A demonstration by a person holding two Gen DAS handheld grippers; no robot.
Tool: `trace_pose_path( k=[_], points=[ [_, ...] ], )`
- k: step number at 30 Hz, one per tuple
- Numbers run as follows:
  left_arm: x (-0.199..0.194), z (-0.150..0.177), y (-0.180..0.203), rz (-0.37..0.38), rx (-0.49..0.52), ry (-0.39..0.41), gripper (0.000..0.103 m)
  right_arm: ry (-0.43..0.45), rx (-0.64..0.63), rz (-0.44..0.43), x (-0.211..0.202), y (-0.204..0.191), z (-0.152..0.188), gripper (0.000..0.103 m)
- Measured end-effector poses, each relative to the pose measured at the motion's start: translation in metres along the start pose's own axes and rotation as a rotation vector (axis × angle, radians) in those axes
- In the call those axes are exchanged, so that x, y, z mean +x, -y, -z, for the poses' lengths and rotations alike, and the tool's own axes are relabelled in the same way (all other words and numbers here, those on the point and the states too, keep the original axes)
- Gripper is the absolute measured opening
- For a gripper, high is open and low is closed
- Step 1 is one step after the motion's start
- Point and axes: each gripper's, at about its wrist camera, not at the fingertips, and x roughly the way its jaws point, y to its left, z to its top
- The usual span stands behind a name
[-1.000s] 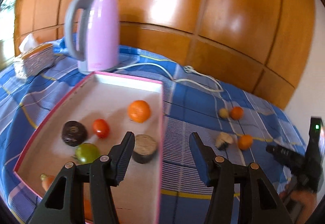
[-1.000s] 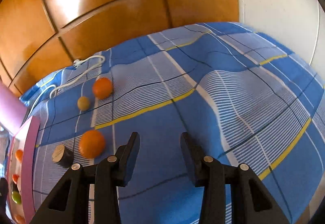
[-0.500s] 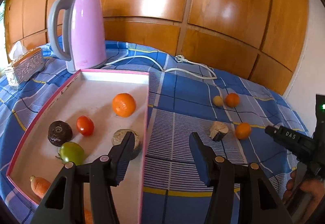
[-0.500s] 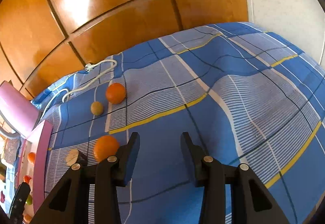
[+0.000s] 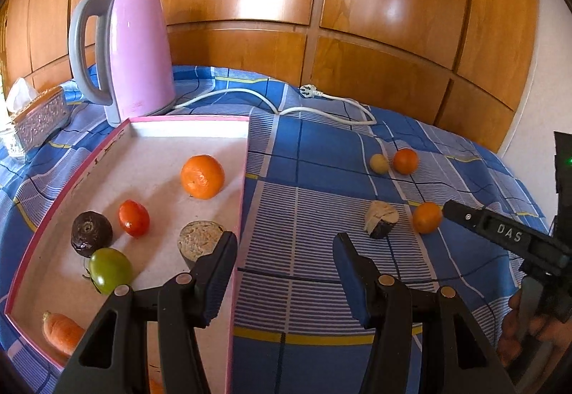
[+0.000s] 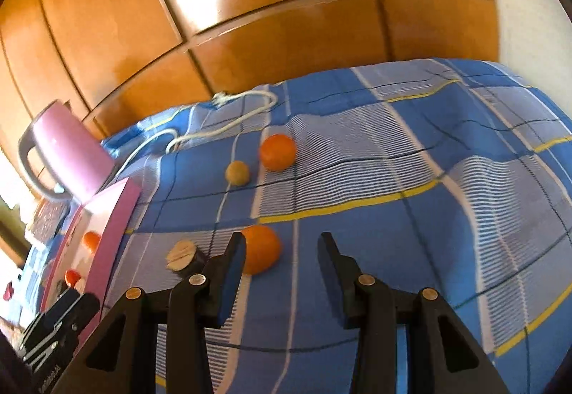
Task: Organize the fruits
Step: 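Withdraw both tools from the tray toward the remaining produce on the bedspread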
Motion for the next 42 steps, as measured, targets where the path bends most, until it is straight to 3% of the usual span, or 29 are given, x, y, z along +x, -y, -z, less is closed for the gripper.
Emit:
trace_pose_path(
  k=[15, 23, 30, 36, 39, 42],
  points=[
    [-0.001, 0.0, 0.004, 0.0, 0.021, 0.017, 0.056, -0.01, -0.064, -0.023, 0.011, -0.012, -0.002, 0.042],
    [0.003, 0.002, 0.011, 0.009, 0.051, -0.001, 0.056, -0.06, -0.096, -0.004, 0.028, -0.016, 0.0, 0.042],
    [0.004, 0.002, 0.013, 0.012, 0.061, -0.011, 0.056, -0.065, -0.13, 0.011, 0.028, -0.02, 0.003, 0.037],
    [0.003, 0.002, 0.015, 0.008, 0.071, -0.002, 0.056, -0.022, -0.164, 0.11, 0.021, -0.02, 0.001, 0.036],
    [0.007, 0.0, 0.015, 0.007, 0.064, -0.016, 0.056, -0.033, -0.116, 0.174, 0.022, -0.005, -0.001, 0.036],
    [0.014, -0.001, 0.016, 0.009, 0.058, -0.047, 0.052, -0.041, -0.096, 0.168, 0.024, 0.001, -0.003, 0.036]
  ],
)
